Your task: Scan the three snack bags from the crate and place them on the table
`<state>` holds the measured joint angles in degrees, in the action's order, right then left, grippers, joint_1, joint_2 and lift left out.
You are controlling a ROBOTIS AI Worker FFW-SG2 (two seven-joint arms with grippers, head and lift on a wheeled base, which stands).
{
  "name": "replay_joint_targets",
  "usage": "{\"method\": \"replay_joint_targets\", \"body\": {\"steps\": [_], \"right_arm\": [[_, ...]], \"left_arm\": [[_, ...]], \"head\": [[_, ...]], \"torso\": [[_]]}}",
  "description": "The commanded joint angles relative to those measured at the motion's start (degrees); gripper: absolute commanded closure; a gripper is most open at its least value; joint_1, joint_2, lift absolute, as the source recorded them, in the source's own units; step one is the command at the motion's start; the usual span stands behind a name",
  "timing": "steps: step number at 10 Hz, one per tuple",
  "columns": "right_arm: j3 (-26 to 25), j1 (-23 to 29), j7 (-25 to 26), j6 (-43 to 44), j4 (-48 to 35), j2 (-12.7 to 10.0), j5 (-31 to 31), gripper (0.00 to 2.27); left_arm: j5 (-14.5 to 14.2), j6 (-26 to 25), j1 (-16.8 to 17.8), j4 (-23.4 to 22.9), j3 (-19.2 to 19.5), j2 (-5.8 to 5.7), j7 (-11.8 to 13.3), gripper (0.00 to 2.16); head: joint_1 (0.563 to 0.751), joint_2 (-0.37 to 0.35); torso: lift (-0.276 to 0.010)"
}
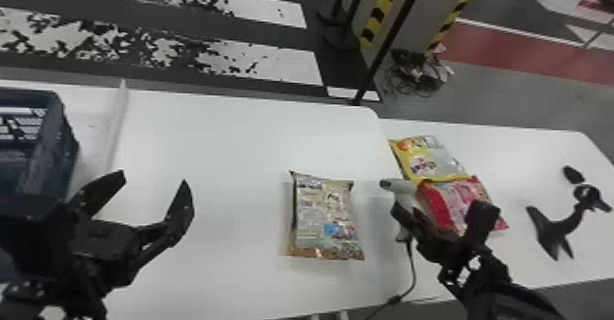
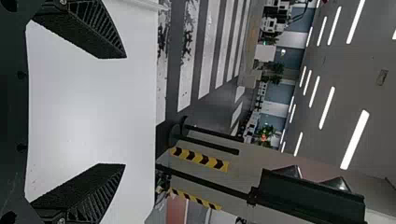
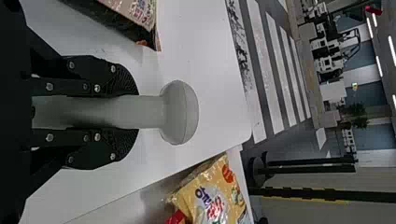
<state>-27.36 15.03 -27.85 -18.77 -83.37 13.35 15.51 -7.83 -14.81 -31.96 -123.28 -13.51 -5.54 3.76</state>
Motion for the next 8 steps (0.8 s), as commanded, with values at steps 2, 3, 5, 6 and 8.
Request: {"method": "replay_joint_targets", "body": {"steps": [2,3,5,6,8], "right_arm": [[-0.77,-1.58,-0.28,1.94,4.97,1.15,-0.39,2.24],[-0.77,-1.49,-0.72,2.29,5.24,1.5,-0.57,2.11],[-0.77,-1.23,-2.39,2.46,5.06,1.5,0.05,0.62],[-0.77,-0.61,-3.09,2.64,4.27,1.5,0.4,0.0],[-0.86,0.62,-3.27,2.29,1.72,1.42,1.72,0.04]], "left_arm": [[0.53,-0.09,-0.29,0.41,-0.72,-0.18,0.02,0.03],[1.32,-0.09,-0.29,0.41,-1.52,-0.18,-0.34,0.03],[1.59,-0.09,-0.03,0.76,-2.13,-0.09,-0.51,0.03],[1.68,-0.09,0.06,0.85,-2.31,-0.09,-0.6,0.03],[2.55,-0.09,0.06,0.85,-2.75,-0.09,-0.69,0.03]], "head": [[0.695,-0.35],[0.695,-0.35],[0.695,-0.35],[0.695,-0.35],[0.695,-0.35]], "torso": [[-0.062],[-0.062],[-0.062],[-0.062],[-0.062]]}}
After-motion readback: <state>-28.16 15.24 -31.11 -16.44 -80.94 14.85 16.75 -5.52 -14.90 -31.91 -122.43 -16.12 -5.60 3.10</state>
